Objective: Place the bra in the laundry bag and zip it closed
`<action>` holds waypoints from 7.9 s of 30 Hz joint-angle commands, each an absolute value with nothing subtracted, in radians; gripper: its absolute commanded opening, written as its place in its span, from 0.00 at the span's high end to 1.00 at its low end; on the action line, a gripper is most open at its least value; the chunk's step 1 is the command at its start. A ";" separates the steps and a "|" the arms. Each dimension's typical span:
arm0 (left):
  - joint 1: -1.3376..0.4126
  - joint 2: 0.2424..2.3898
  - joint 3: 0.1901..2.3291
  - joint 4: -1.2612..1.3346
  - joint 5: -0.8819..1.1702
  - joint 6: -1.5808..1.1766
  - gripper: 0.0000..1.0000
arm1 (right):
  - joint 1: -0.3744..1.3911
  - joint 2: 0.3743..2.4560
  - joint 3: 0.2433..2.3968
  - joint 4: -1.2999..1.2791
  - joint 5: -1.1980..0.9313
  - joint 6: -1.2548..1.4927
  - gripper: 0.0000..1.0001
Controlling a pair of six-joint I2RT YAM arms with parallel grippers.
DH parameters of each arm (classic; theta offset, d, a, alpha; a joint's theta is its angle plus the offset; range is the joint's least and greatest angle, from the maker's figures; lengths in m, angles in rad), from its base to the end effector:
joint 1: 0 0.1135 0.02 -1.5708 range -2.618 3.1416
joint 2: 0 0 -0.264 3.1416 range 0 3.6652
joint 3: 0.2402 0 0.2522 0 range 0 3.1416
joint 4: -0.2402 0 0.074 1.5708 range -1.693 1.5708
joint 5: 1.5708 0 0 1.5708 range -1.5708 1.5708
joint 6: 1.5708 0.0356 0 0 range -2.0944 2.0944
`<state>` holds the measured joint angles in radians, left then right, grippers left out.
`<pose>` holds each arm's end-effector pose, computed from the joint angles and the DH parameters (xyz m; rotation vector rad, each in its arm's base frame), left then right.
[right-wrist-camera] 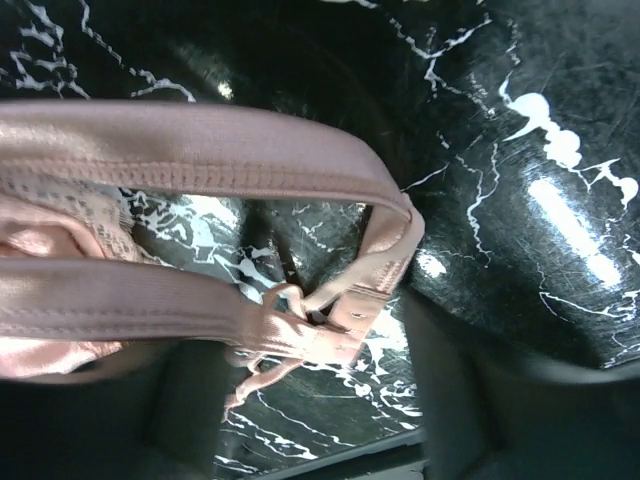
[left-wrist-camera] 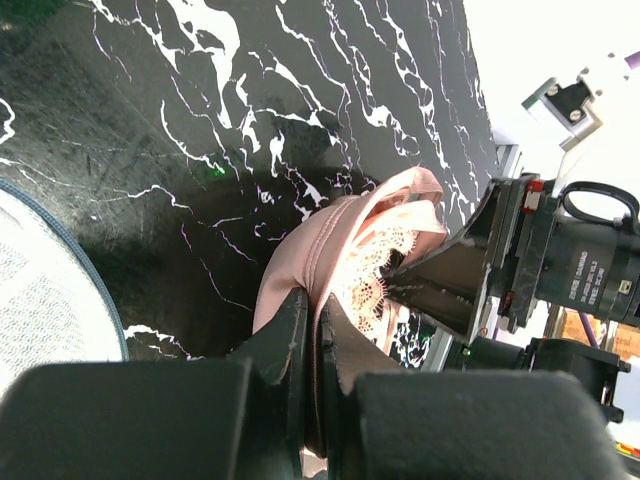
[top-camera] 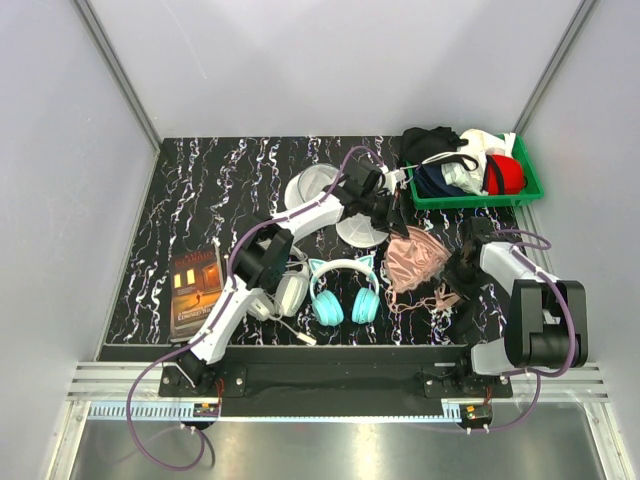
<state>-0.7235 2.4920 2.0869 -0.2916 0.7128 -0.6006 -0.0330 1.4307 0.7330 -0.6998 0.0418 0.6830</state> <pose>0.4016 -0.3858 0.1670 0.5836 2.4519 -1.4423 0.2281 -0.0090 0.1556 1.0436 2.7742 0.0235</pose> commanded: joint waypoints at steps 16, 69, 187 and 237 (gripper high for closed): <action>-0.776 2.465 2.051 -0.236 0.673 -0.627 1.00 | -0.028 1.195 0.818 -0.965 -0.132 0.697 1.00; -0.772 2.309 1.758 -0.100 0.554 -0.506 1.00 | -0.103 1.074 0.611 -0.570 -0.089 0.876 0.23; -0.680 2.074 1.723 -0.212 0.509 -0.365 0.31 | -0.069 1.118 0.311 0.157 -0.331 0.862 1.00; -0.333 1.997 1.556 -0.213 0.475 -0.417 0.99 | 0.462 2.253 1.758 -0.229 -0.005 0.900 1.00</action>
<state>-0.3088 2.0811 1.6318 -0.3576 0.3763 -0.3241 0.4465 2.2154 1.6920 -0.1802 -0.0860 0.8062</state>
